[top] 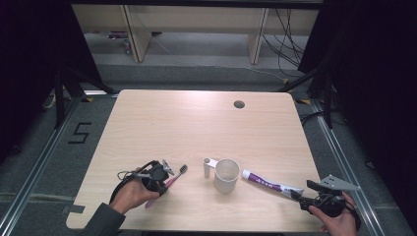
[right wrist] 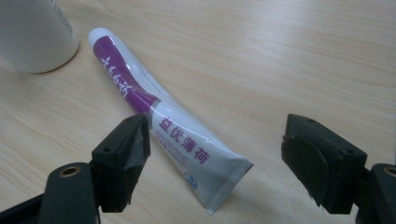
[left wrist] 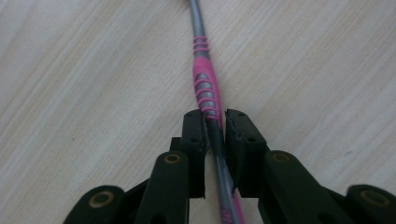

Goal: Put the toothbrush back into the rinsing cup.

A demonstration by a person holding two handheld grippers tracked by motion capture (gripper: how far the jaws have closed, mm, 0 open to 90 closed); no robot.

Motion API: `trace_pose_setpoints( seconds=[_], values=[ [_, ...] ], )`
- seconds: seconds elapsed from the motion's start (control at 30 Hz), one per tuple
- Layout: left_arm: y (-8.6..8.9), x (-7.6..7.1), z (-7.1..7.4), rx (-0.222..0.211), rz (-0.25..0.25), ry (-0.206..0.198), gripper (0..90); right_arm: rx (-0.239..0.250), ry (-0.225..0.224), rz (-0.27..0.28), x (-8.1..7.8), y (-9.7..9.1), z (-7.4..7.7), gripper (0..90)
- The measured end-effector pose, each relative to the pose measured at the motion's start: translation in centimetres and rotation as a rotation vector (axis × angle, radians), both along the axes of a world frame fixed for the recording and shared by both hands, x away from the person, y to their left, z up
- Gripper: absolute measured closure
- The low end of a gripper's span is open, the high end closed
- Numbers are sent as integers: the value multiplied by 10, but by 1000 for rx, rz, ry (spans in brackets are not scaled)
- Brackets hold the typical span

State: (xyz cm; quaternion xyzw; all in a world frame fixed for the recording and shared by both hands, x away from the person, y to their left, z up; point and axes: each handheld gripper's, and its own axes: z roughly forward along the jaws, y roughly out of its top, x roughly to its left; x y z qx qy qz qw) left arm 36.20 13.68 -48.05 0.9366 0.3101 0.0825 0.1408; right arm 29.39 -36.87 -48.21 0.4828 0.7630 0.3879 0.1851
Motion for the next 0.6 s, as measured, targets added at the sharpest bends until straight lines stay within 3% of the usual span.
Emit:
trace_pose_setpoints(
  seconds=[0.17,0.4,0.47,0.5,0.57,0.6],
  values=[
    [-6,6,1,38,-17,51,817,-5,-1,6,0,1,0,245],
    [-12,9,1,80,-34,77,815,-11,-14,3,0,1,0,245],
    [-13,11,0,85,-39,86,816,-1,-9,6,0,2,-1,246],
    [-15,12,1,112,-50,97,817,10,10,-4,-1,3,-1,246],
    [-17,12,1,111,-41,97,816,5,11,-3,-1,3,-1,246],
    [-19,14,1,129,-52,109,816,-18,-16,14,1,1,-1,245]
  ],
)
